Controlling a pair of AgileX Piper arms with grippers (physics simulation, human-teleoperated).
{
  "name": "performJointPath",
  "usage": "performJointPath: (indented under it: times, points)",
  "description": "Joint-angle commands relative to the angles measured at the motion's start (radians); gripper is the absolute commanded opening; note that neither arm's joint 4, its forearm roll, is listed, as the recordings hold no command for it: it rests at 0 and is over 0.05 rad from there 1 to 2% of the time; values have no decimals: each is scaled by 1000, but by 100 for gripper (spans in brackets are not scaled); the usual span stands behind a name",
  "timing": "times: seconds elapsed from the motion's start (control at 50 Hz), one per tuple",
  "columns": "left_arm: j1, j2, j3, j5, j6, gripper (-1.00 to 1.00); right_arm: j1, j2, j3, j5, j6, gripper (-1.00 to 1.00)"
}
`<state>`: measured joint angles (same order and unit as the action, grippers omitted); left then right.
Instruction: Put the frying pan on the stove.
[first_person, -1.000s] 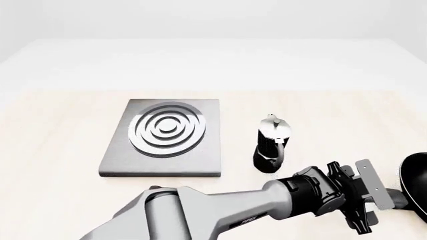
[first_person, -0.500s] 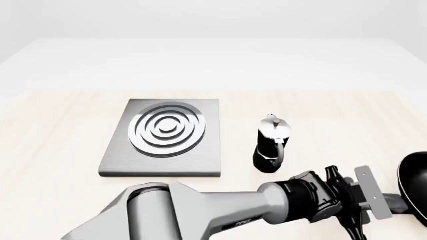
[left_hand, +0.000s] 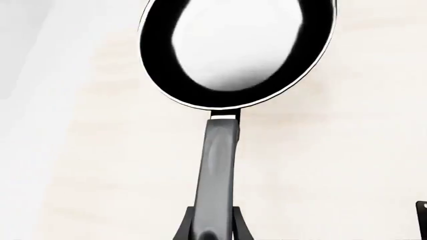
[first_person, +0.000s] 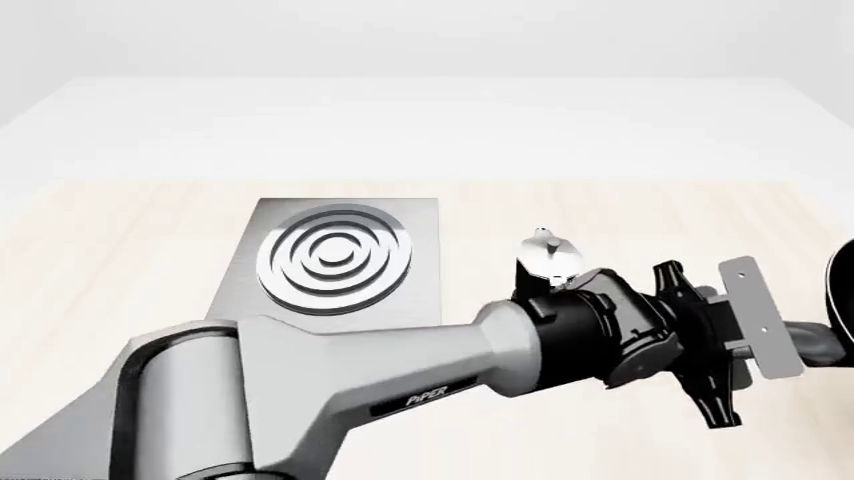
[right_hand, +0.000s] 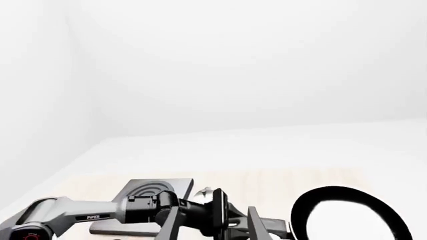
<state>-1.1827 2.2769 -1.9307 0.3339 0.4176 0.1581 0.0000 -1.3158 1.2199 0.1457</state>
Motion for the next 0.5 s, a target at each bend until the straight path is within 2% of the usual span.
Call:
performJointPath:
  times: [0.02,0.3,0.5]
  points:
    - [33,-80,-44,28,51,-100,-1,0,0,0,-2,100]
    - [90,-122,-70,69,77,-100,-2,0,-2,0,-4,100]
    - [121,-179,-47,80,84,-100,-5,0,-1,0,-4,100]
